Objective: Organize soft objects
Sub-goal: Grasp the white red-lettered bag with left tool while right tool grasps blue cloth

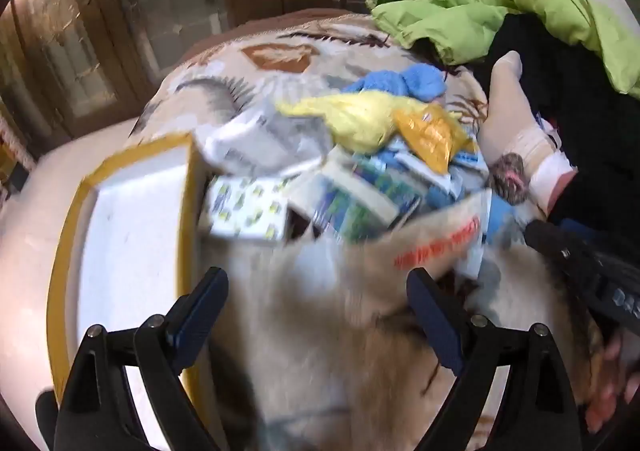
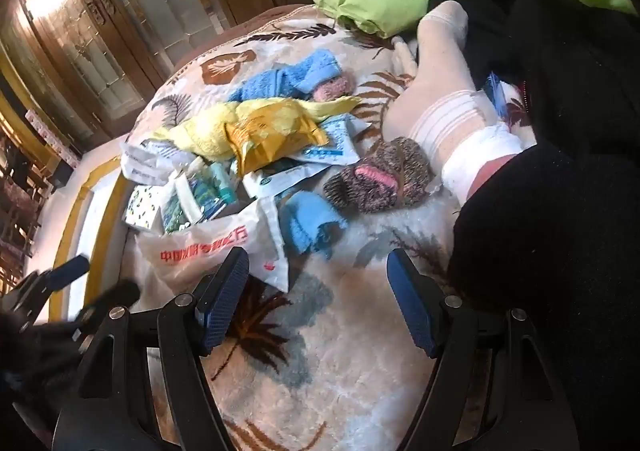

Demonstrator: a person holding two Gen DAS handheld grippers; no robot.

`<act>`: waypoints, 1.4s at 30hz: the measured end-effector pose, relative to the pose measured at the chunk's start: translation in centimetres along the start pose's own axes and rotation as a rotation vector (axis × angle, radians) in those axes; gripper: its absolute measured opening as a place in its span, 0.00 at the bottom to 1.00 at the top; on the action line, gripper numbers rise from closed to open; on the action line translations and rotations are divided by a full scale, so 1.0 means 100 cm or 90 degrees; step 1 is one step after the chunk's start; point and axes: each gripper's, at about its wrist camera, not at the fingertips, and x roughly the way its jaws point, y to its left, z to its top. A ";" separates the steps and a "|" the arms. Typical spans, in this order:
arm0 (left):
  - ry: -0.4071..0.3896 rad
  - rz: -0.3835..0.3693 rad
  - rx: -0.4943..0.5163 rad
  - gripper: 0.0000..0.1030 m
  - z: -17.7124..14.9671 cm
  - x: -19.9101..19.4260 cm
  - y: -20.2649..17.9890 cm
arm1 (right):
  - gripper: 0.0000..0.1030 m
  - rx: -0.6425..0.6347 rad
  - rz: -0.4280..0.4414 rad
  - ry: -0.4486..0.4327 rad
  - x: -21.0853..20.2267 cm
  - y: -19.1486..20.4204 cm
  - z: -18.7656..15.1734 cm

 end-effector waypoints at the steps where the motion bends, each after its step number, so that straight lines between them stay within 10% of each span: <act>1: -0.013 -0.006 0.010 0.88 -0.001 -0.003 -0.003 | 0.70 0.006 0.000 -0.001 0.000 -0.002 0.001; 23: 0.033 -0.088 0.256 0.88 -0.001 0.038 -0.061 | 0.70 0.042 -0.001 0.051 0.016 -0.016 0.003; 28: 0.067 -0.093 0.224 0.53 -0.002 0.046 -0.051 | 0.70 0.023 -0.019 0.055 0.018 -0.013 0.002; 42: 0.062 -0.098 0.156 0.35 -0.011 0.033 -0.036 | 0.66 0.032 0.009 0.068 0.023 -0.012 0.006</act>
